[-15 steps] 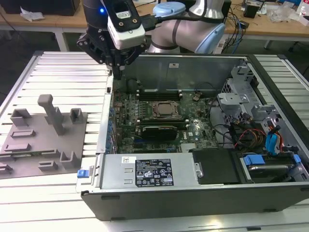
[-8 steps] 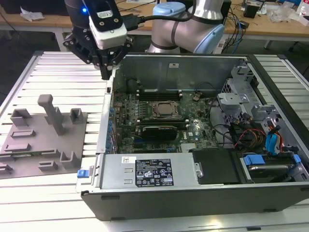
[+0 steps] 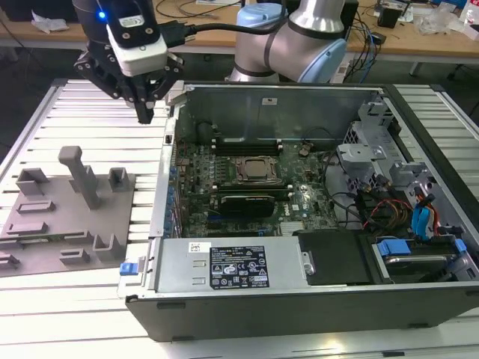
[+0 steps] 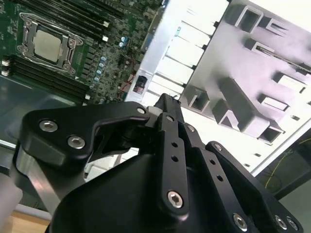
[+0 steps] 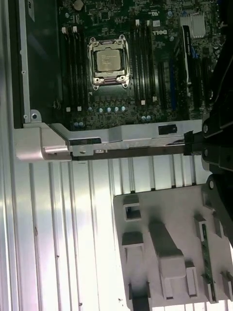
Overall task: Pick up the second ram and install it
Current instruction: 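Reach for the second ram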
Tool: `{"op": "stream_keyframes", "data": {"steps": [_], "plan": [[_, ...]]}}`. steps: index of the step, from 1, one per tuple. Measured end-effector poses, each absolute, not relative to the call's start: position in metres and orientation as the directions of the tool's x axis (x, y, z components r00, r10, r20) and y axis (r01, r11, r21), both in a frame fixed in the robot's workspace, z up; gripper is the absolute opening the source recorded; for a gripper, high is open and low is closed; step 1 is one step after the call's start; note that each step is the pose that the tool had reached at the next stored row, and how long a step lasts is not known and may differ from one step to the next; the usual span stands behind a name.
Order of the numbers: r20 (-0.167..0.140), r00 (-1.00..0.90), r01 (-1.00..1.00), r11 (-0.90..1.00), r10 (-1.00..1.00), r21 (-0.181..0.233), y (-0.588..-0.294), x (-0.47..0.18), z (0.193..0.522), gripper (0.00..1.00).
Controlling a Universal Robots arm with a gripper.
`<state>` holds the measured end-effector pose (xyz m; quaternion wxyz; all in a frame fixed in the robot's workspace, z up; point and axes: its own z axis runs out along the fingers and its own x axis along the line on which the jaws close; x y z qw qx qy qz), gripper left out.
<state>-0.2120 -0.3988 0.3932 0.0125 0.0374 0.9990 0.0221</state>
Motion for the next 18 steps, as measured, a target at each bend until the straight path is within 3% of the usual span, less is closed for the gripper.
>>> {"op": "stream_keyframes", "data": {"steps": [18], "plan": [[-0.023,-0.997,0.074,0.996,0.075,0.045,-0.399,-0.246,0.393,0.11]]}}
